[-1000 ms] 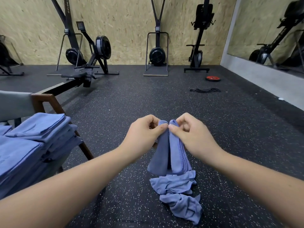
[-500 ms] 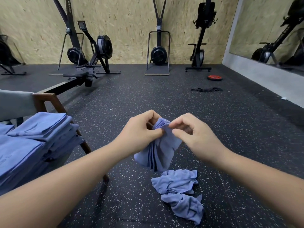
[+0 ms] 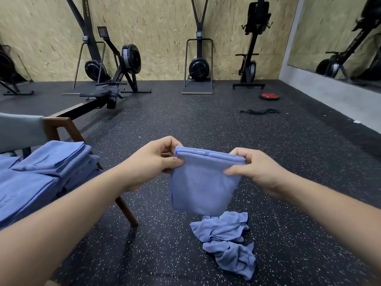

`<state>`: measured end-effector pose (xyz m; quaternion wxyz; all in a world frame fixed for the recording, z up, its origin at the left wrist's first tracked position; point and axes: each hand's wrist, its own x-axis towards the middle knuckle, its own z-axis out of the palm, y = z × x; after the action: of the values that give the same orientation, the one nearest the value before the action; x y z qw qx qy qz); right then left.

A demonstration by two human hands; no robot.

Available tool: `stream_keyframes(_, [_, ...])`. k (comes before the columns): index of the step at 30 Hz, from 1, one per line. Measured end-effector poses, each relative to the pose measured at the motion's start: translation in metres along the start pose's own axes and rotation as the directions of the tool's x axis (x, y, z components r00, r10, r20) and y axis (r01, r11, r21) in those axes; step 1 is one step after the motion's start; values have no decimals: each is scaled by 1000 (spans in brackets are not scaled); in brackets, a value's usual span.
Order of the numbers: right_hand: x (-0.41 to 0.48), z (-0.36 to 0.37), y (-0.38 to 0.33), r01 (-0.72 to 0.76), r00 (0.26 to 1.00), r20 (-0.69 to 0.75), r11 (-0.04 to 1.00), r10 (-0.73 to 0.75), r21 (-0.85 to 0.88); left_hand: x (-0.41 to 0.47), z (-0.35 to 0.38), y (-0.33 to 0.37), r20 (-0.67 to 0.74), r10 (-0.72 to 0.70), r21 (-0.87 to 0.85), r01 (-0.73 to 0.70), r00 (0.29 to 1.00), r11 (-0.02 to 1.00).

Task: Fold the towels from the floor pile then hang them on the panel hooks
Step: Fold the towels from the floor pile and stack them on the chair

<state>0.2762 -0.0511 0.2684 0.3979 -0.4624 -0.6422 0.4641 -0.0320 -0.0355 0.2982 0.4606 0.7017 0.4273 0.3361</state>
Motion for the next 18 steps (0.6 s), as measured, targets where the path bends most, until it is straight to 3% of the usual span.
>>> stream_keyframes(3, [1,0,-8,51,995,-87,996,-45,76,1,-4,-9,-8,-39,81,40,999,996])
stream_keyframes(7, [-3,10,-15,127,990,-48,980,-136,-155,2,7,-12,35,-46,355,30,998,935])
stream_keyframes(13, [-9,36,-16,196,980,50,896,-192,-399,-2,41,9,122,117,399,-156,986,904])
stream_keyframes(18, [-9,46,-15,205,978,70,867,-195,-453,1,45,8,103,255,469,-273,961,840])
